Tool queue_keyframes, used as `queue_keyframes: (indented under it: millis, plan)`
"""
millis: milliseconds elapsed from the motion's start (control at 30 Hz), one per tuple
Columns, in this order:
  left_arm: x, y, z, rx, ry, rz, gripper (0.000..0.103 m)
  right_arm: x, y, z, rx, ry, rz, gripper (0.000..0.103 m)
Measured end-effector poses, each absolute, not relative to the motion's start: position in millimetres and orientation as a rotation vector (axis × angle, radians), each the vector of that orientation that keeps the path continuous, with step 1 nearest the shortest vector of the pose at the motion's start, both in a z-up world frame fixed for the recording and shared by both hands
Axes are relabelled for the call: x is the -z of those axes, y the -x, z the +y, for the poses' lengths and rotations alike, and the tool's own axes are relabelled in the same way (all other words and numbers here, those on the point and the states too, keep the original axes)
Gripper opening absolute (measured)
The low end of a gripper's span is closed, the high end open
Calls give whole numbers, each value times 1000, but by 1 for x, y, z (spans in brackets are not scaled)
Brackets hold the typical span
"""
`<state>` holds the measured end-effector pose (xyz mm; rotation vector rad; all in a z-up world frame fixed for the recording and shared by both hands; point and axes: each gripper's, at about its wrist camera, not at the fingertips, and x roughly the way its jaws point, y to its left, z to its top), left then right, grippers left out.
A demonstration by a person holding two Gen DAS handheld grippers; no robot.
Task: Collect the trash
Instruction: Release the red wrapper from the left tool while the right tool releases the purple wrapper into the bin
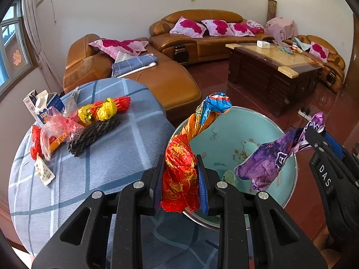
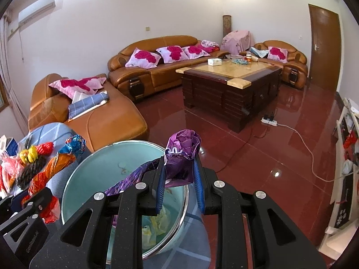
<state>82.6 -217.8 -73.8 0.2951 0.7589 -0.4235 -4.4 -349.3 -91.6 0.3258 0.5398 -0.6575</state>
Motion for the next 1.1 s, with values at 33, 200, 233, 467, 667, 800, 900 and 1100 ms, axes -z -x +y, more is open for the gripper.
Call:
queue_keyframes:
  millis: [33,200,233,467,667,800,900,1100]
  plan:
    - [76,-84,-219,422,-298,764,26,93,1,-350,657,-328,547,25]
    - [85,-88,-225,418,-313,782,26,106,-6,-354,635,-351,589,25]
    - [87,-89,-226,414,-315,787,26,108,-8,-353,632,-344,599,26]
    - [93,-93,-229,409,-313,816,31,113,-16,-352,603,-352,619,38]
    - [89,-89,-224,413,-304,805,44,103,-10,-352,615,-368,577,43]
    - [83,-86,-217,398,-295,783,55,96,-3,-351,630,-377,541,45]
    - [79,-84,-214,387,-290,776,58,93,0,-349,633,-379,521,49]
    - [74,-82,-206,368,-280,769,63,86,8,-347,655,-377,478,67]
